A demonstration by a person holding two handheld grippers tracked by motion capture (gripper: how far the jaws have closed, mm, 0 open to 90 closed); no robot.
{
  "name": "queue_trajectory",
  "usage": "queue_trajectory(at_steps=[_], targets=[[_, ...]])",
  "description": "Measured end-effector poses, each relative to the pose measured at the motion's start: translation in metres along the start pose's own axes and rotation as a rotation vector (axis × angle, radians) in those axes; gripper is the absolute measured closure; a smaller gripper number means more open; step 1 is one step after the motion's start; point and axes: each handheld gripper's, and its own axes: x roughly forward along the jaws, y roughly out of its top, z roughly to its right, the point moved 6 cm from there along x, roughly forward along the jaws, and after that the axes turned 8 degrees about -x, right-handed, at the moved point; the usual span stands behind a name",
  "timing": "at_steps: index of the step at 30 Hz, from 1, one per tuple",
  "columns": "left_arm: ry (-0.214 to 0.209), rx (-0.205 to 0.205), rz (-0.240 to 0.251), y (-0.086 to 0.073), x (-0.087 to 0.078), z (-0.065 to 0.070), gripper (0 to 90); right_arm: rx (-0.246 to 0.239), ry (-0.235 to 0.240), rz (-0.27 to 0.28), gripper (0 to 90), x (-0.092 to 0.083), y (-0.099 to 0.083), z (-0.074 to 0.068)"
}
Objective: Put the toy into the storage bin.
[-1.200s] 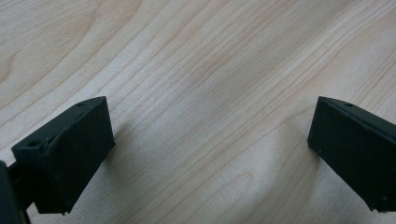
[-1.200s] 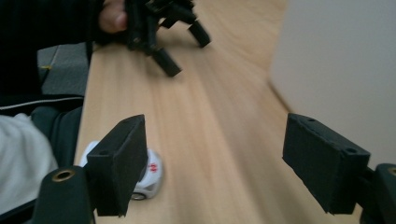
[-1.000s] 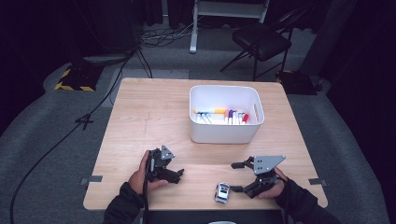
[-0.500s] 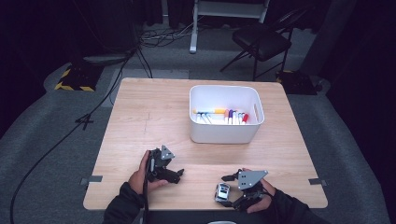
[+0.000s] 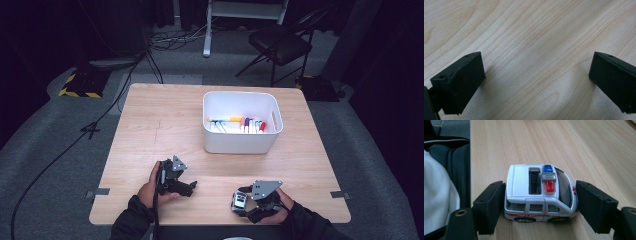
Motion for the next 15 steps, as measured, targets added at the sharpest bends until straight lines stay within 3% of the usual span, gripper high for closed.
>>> queue_trajectory(at_steps=[5, 8, 10, 12, 14, 15], targets=[[0.003, 0.001, 0.001, 0.000, 0.000, 0.000, 0.5, 0.036, -0.024, -0.005, 25.4, -0.002, -0.003, 0.009], [0.000, 0.000, 0.000, 0.000, 0.000, 0.000, 0.5, 0.018, -0.028, -0.010, 25.5, -0.004, -0.006, 0.014], [0.006, 0.005, 0.002, 0.000, 0.000, -0.001, 0.5, 0.046, -0.028, -0.011, 25.7, -0.005, -0.006, 0.013], [0.001, 0.002, 0.000, 0.000, 0.000, 0.000, 0.5, 0.021, -0.027, -0.010, 25.7, -0.005, -0.007, 0.015], [0.001, 0.001, 0.000, 0.000, 0.000, 0.000, 0.5, 0.035, -0.029, -0.004, 25.8, -0.005, -0.007, 0.015], [0.001, 0.001, 0.000, 0.000, 0.000, 0.000, 0.5, 0.020, -0.027, -0.001, 25.8, -0.005, -0.007, 0.016]])
